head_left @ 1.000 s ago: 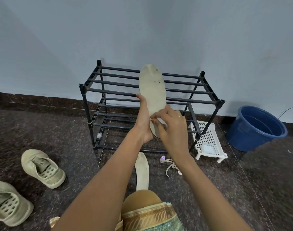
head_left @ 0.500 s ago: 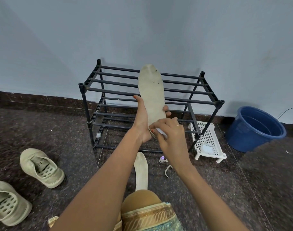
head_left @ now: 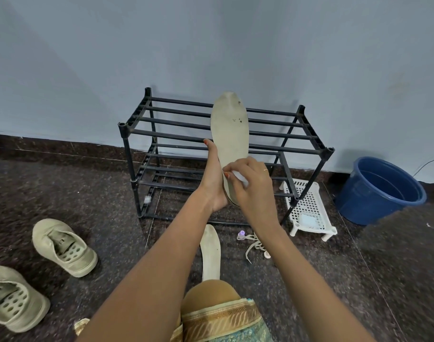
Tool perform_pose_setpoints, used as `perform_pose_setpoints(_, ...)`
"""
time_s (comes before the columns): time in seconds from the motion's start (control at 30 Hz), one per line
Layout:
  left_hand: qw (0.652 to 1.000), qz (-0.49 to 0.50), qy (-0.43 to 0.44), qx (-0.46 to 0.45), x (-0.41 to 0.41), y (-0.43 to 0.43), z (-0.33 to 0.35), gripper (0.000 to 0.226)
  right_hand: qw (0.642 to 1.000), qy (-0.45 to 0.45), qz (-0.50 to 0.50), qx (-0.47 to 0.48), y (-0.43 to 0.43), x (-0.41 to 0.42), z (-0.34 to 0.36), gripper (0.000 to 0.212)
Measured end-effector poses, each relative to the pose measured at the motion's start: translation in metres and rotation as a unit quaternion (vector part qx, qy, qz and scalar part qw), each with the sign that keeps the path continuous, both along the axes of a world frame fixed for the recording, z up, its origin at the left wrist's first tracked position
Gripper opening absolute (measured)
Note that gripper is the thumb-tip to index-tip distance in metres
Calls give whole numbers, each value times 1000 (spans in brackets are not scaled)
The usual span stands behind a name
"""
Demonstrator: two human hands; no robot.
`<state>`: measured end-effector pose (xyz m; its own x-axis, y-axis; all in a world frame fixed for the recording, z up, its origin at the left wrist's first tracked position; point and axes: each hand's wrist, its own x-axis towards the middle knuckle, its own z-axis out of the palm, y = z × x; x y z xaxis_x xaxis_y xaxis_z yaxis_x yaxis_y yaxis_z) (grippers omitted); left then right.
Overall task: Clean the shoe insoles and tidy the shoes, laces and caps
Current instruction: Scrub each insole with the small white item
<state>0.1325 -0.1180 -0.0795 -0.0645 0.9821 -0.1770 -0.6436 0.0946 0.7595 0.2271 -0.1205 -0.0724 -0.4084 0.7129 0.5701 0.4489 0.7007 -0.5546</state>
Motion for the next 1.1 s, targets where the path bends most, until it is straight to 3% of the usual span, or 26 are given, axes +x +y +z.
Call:
perform_pose_setpoints(0.27, 992, -37, -104, 60, 2, 3, 0, 91, 998, -39, 43, -13, -12, 16, -14, 15)
perform_pose_setpoints(0.6, 1000, -26, 7, 1, 3, -1, 3, 86, 1000, 3, 0, -9, 1, 7, 3, 12)
perform_pose_setpoints(0.87, 993, -47, -99, 33, 4, -1, 6, 90, 997, -35, 57, -26, -5, 21, -12, 14)
perform_pose_setpoints(1.1, 989, -38, -129, 59, 3, -1, 7, 87, 993, -91, 77, -23, -9, 33, -15, 14)
